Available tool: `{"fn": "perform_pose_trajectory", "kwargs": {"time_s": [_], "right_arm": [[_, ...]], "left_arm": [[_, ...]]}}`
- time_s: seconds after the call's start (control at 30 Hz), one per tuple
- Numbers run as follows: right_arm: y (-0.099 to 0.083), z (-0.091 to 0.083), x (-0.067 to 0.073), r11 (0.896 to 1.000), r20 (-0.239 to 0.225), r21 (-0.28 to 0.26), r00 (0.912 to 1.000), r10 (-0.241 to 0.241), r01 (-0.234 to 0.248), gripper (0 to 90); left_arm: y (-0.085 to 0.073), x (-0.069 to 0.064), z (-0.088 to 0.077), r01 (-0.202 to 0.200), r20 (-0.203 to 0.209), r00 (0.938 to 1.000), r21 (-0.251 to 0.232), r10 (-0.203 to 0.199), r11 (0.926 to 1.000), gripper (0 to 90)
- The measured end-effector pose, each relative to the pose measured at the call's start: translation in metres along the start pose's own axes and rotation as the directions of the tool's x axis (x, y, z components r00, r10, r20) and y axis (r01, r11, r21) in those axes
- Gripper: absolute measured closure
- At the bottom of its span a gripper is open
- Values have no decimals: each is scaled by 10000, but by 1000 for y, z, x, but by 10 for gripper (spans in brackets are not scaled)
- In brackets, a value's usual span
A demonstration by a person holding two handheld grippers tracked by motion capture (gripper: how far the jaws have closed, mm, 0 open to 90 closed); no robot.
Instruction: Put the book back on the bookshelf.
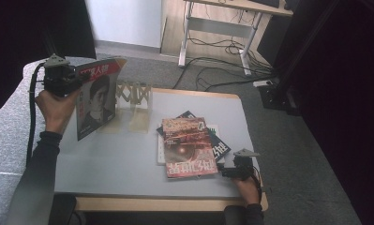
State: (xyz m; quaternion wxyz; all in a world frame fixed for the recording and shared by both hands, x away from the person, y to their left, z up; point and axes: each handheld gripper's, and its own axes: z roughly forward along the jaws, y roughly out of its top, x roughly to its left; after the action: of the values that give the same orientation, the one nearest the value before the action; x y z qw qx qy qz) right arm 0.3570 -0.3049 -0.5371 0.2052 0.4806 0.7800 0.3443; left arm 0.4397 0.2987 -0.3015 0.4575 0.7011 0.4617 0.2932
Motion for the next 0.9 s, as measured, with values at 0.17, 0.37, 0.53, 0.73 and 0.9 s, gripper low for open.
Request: {"fn": "perform_pose_trajectory", "kwargs": {"time_s": [0.17,0.37,0.53,0.73,0.9], "right_arm": [[0,0,0,10000,7,-12,10000,3,-3,60],[0,0,0,10000,-21,21,10000,-22,22,60],[0,0,0,10000,-1,-2,10000,-5,5,60],[0,0,0,10000,-2,6,10000,9,-9,60],[0,0,0,10000,-11,4,10000,-5,5,60]], "left_arm": [[-7,7,-8,121,286,9995,353,-131,9993,866],[-18,10,-14,139,409,9990,770,-171,9969,861],[-22,9,-19,-31,416,9991,958,-9,9954,857],[-30,9,-27,-225,368,9992,1285,179,9915,849],[-42,15,-32,-155,397,9992,1530,96,9881,829]]}}
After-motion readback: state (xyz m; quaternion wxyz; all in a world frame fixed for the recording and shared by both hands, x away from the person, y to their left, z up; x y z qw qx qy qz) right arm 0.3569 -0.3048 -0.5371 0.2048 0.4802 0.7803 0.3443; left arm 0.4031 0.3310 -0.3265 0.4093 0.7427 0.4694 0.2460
